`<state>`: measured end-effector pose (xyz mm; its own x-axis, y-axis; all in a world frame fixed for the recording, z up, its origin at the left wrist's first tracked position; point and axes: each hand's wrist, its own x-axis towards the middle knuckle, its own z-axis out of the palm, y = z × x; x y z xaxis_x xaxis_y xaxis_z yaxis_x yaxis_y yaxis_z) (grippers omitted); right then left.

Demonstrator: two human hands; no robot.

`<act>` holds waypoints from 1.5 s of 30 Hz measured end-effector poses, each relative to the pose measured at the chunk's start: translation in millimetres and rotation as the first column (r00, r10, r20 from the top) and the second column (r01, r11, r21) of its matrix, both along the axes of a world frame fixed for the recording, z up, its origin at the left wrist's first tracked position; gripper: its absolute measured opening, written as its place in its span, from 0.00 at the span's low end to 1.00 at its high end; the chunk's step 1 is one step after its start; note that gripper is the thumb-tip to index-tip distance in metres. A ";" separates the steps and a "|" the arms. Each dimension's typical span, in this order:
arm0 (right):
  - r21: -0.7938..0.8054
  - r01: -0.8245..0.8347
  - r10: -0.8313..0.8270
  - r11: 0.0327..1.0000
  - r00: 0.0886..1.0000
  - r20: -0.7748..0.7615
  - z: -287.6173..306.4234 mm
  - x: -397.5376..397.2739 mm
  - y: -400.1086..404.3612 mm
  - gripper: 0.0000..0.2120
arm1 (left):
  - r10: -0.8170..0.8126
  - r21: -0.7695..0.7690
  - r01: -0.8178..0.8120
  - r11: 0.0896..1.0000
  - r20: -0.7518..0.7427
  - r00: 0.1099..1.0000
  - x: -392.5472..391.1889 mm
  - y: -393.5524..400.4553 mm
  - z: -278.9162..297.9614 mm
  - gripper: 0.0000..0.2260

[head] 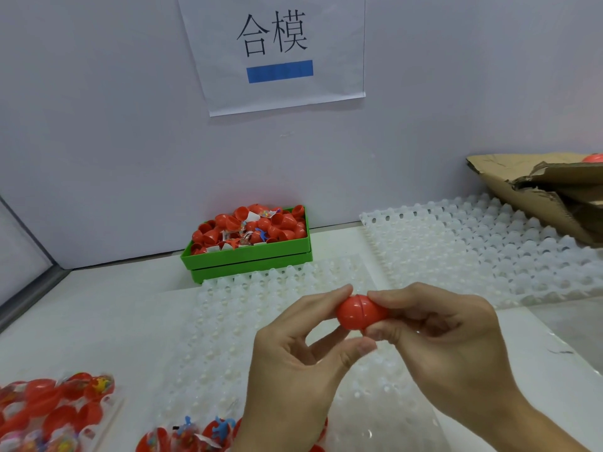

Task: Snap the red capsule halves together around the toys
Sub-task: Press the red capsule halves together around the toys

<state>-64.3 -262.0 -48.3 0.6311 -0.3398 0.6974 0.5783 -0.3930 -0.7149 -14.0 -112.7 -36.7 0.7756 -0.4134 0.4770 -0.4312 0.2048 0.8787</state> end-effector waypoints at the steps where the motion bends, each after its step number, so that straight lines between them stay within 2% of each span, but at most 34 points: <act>1: 0.015 0.001 0.000 1.000 1.000 -0.015 0.5 0.0 0.1 0.16 | 0.000 0.028 -0.001 1.000 0.023 1.000 1.3 1.2 0.6 0.21; 4: 0.067 -0.044 0.048 0.997 0.997 -0.053 2.2 -0.5 1.5 0.18 | 0.055 0.054 -0.057 0.997 0.039 0.998 3.6 2.7 1.8 0.19; 8: 0.102 -0.122 0.129 0.987 0.990 -0.058 5.3 -1.8 0.9 0.18 | 0.073 0.038 -0.071 0.997 -0.046 0.996 2.9 1.2 0.2 0.15; 11: 0.055 -0.109 0.112 0.993 0.992 -0.053 5.2 -1.2 -0.5 0.16 | 0.073 0.044 -0.070 0.997 -0.069 0.995 3.8 1.1 -2.2 0.14; 16: 0.071 -0.103 0.108 0.992 0.992 -0.063 3.6 -1.5 0.0 0.13 | 0.035 0.060 -0.030 0.998 -0.085 0.996 5.3 2.4 -2.8 0.13; 21: 0.098 -0.094 0.103 0.991 0.991 -0.090 6.6 -3.2 1.4 0.13 | -0.010 0.092 0.015 0.996 -0.056 0.998 6.7 5.1 -2.0 0.15; 28: 0.100 -0.078 0.087 0.992 0.992 -0.089 9.3 -4.2 2.0 0.16 | -0.025 0.083 0.024 0.996 0.003 1.000 5.3 5.6 0.3 0.14; 32: 0.106 -0.071 0.081 0.992 0.993 -0.088 9.4 -4.4 2.6 0.16 | -0.033 0.078 0.034 0.996 -0.017 0.999 3.8 5.6 1.6 0.13; 38: 0.056 -0.057 0.061 0.997 0.995 -0.083 8.7 -4.4 2.9 0.17 | 0.019 0.070 -0.016 0.997 -0.049 0.999 3.5 3.7 -0.6 0.15; 45: 0.069 -0.072 0.076 0.995 0.995 -0.067 8.6 -4.6 3.6 0.16 | 0.070 0.066 -0.069 0.995 -0.023 0.997 3.3 2.6 -2.3 0.14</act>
